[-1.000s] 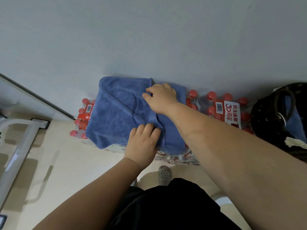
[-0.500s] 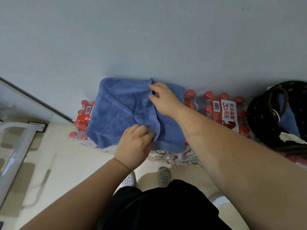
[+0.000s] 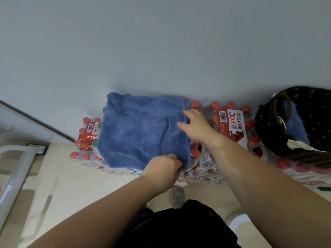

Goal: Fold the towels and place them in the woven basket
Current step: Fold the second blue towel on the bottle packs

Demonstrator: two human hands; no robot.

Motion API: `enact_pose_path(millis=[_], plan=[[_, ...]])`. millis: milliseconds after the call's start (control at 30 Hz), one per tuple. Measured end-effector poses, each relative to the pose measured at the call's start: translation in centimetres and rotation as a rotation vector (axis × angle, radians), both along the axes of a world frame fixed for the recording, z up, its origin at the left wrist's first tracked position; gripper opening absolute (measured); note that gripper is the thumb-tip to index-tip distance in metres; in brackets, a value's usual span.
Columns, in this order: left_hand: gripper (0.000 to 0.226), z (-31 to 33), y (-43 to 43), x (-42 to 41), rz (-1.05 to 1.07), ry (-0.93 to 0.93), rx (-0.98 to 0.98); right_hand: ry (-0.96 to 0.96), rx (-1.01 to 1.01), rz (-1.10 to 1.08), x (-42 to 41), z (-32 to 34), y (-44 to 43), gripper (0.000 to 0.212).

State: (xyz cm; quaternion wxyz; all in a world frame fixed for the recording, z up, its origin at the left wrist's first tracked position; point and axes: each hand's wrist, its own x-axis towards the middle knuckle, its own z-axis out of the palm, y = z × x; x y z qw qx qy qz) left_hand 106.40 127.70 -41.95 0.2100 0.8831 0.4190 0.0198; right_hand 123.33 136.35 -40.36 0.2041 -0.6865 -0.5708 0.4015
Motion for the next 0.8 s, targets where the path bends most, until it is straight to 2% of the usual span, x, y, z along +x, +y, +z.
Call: enact_pose_path(millis=[67, 233, 400, 500, 600, 667, 733, 800], plan=[[0.024, -0.7, 0.3, 0.2, 0.014, 0.074, -0.066, -0.024, -0.019, 0.013, 0.0, -0.4, 0.0, 0.067], [0.028, -0.4, 0.7, -0.1, 0.011, -0.010, -0.138, -0.091, -0.011, 0.062, -0.1, -0.1, 0.1, 0.068], [0.031, 1.2, 0.5, -0.8, 0.036, -0.116, -0.060, -0.050, 0.199, -0.047, 0.2, 1.7, -1.2, 0.060], [0.022, 1.2, 0.1, -1.2, 0.065, -0.126, -0.085, -0.072, 0.205, -0.041, 0.6, 2.1, -1.9, 0.060], [0.022, 0.7, 0.1, -0.7, -0.001, -0.058, -0.223, -0.186, 0.070, 0.026, 1.3, 1.1, -2.3, 0.063], [0.037, 0.4, 0.6, -0.5, -0.026, 0.018, -0.274, -0.306, 0.008, 0.100, 1.2, 0.4, -2.3, 0.067], [0.050, 0.6, 1.2, -1.0, 0.034, 0.018, -0.246, -0.465, 0.034, 0.124, 0.6, 0.3, -2.1, 0.067], [0.043, 1.3, 2.3, -2.0, 0.115, -0.028, -0.183, -0.566, 0.080, 0.115, -0.1, 0.5, -1.5, 0.066]])
